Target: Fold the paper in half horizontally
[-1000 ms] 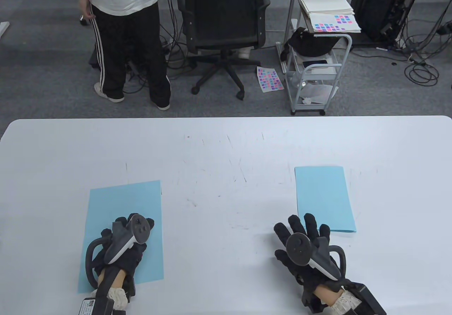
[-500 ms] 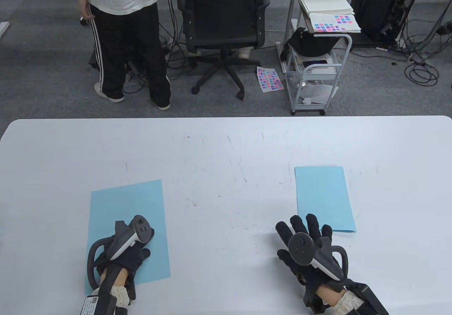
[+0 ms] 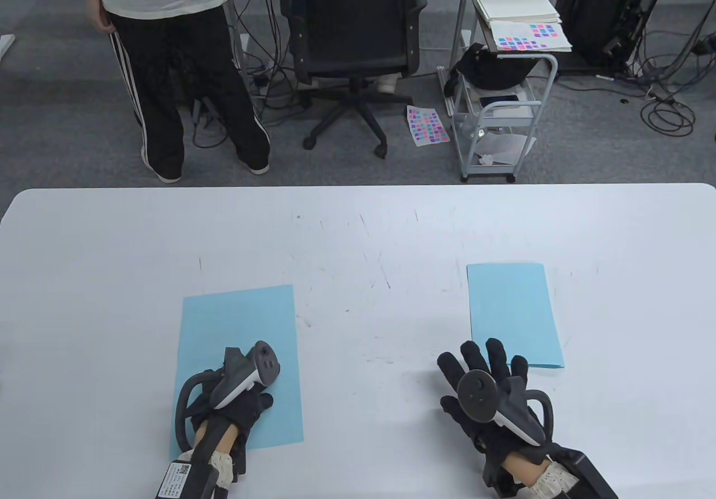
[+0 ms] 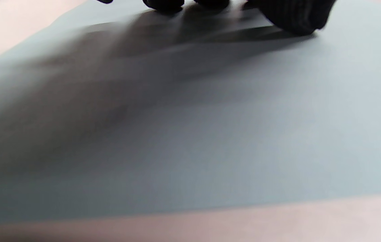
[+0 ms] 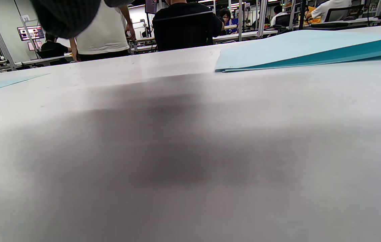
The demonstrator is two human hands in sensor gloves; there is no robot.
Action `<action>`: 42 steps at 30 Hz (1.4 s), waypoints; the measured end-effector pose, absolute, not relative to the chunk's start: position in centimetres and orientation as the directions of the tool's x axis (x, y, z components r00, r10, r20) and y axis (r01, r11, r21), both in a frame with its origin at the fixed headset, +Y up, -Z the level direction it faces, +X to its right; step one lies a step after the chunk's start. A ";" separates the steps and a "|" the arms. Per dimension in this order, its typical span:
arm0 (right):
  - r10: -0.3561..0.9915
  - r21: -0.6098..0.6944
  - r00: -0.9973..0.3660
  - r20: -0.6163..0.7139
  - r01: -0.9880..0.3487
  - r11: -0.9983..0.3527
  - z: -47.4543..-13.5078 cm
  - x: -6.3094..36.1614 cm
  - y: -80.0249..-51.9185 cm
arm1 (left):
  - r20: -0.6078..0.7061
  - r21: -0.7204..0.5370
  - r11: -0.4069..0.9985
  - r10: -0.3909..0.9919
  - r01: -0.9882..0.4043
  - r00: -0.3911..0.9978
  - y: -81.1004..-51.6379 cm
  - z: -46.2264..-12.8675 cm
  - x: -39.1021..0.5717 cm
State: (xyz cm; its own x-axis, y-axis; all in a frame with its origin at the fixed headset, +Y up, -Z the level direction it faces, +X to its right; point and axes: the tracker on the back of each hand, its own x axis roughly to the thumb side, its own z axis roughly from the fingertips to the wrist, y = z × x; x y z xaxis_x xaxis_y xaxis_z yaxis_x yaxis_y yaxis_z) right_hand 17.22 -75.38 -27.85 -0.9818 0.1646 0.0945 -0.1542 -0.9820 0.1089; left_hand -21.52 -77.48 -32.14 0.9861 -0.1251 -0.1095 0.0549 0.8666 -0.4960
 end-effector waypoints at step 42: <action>0.130 0.130 -0.987 0.100 -0.116 -0.985 -27.9 16.7 -75.7 | 0.125 -0.437 0.868 -0.202 0.237 0.971 -77.1 -33.1 -4.8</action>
State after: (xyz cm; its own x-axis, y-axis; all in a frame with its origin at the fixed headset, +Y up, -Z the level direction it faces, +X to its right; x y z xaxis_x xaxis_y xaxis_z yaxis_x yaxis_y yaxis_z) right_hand 16.70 -75.74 -27.86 -0.9865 0.1298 0.0998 -0.1163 -0.9846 0.1304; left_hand -4.85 -77.13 -33.06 0.9713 -0.2024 0.1253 0.2372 0.8676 -0.4371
